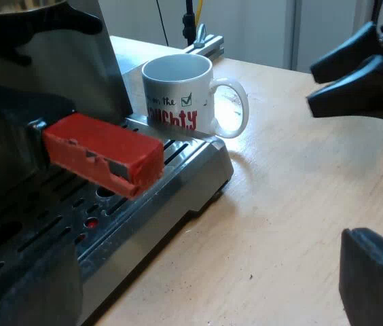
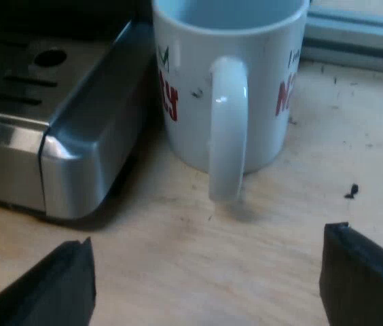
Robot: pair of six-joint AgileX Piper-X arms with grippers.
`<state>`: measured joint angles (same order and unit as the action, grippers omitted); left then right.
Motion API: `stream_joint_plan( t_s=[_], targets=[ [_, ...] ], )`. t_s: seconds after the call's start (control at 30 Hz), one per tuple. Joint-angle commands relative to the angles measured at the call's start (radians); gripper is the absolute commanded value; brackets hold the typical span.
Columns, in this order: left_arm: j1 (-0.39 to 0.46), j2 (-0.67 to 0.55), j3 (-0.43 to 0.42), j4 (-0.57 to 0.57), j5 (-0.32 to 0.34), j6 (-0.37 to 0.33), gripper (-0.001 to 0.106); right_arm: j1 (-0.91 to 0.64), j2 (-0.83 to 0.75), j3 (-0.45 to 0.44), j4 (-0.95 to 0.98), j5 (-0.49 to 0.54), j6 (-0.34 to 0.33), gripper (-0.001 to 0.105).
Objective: Place mug into machine
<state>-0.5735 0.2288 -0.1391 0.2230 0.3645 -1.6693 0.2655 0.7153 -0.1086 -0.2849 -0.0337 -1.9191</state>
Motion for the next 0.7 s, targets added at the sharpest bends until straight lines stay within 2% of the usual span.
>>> stream_joint_plan(
  t_s=[0.03,0.17,0.3,0.43,0.7],
  targets=[
    [-0.005,0.001,-0.005,-0.017,0.003,0.000,0.078,0.018,0.129,-0.002,-0.158,0.034,0.049,0.070],
    [-0.005,0.001,-0.005,-0.017,0.003,-0.002,0.078,0.018,0.307,-0.002,-0.351,0.085,0.125,0.070],
    [-0.005,0.001,-0.005,-0.017,0.003,-0.009,0.078,0.018,0.461,-0.021,-0.477,0.073,0.127,0.070],
    [-0.005,0.001,-0.005,-0.017,0.003,-0.009,0.078,0.018,0.600,-0.081,-0.575,0.074,0.127,0.070],
    [-0.005,0.001,-0.005,-0.017,0.003,-0.009,0.078,0.018,0.767,-0.217,-0.601,0.074,0.127,0.070]
  ],
)
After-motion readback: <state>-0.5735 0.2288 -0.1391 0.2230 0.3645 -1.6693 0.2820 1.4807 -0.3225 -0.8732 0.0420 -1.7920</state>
